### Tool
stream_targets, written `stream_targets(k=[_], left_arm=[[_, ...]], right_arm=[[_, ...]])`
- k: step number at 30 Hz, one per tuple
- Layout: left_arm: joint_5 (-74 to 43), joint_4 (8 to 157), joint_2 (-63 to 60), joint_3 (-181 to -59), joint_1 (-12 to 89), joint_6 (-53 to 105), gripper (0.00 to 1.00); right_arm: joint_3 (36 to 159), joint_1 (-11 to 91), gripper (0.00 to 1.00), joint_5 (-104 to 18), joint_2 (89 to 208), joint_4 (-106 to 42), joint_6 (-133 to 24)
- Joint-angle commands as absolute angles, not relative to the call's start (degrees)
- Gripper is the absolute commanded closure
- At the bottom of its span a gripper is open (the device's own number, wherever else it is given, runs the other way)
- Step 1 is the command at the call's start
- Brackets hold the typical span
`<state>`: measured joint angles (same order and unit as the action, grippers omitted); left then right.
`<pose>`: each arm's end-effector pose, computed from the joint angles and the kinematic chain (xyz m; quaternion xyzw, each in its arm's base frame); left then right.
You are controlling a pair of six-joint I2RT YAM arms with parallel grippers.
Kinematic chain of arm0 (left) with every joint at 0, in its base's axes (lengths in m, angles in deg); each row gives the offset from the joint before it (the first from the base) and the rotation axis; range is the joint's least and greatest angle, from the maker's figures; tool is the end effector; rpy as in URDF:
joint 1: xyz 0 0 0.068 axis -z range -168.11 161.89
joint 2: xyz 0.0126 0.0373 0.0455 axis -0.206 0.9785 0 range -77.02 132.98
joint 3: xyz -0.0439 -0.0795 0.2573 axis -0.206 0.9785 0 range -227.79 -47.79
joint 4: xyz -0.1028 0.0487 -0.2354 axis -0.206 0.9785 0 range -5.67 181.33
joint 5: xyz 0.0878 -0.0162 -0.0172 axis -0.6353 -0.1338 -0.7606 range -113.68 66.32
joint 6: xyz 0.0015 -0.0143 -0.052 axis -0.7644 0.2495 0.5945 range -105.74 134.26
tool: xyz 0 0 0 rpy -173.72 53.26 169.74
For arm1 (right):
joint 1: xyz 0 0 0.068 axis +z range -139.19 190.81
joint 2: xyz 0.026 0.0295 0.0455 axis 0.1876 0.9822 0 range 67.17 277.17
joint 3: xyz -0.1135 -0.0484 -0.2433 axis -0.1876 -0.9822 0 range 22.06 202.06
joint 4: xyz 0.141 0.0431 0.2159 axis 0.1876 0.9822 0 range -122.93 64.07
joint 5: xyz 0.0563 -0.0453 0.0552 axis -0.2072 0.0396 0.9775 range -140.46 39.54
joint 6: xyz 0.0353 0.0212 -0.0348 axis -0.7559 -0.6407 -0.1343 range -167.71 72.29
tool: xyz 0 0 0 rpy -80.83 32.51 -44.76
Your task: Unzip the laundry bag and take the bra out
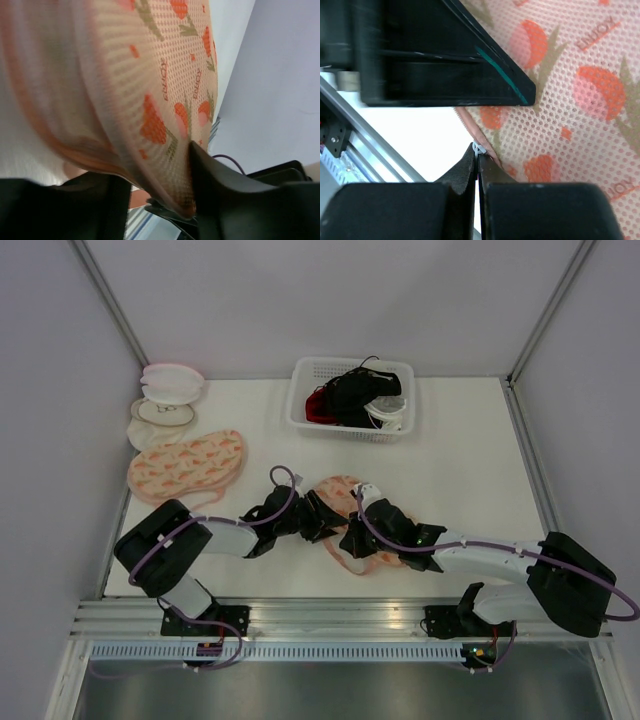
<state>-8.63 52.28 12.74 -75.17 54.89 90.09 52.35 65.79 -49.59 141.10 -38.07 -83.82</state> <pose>0.1979 -0.1971 0.1336 -0.1805 0.8433 -0.4824 0.1531 0.1439 0.2061 0.1733 -0.1508 0.8880 0.3148 0.2994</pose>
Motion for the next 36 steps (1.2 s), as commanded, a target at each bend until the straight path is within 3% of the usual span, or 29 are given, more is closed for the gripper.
stream_targets(k=[1,2,3,4,9,26,31,36], left_arm=[[-10.1,44.0,14.8,-75.1,55.2,92.3,0.52],[-9.9,43.5,15.4,-75.1,55.2,92.6,0.61],[-9.8,43.3,15.6,-75.2,55.2,92.7,0.75],[-9.8,43.4,15.6,-75.4,55.2,92.7,0.81],[-11.6,45.9,13.9,-75.8,55.1,92.1,0.97],[-8.6,49.4,11.5,-76.4,45.3,88.5,0.98],[-3.4,53.4,13.4,-81.2,43.1,83.6,0.98],[3.6,57.8,18.8,-90.3,40.2,76.2,0.98]], right_arm=[[52.2,65.9,1.0,-48.1,137.7,-40.0,-82.5],[52.2,65.8,1.0,-48.3,137.4,-39.1,-82.2],[52.2,65.9,1.0,-48.6,136.9,-38.6,-82.2],[52.3,65.9,1.0,-49.6,136.7,-37.3,-82.2],[53.2,65.9,1.0,-53.1,136.3,-33.1,-82.2],[52.5,65.9,1.0,-58.2,131.9,-16.8,-85.2],[54.0,65.8,1.0,-66.7,134.5,-10.9,-87.0],[54.3,65.9,1.0,-67.2,136.3,-10.5,-86.8]])
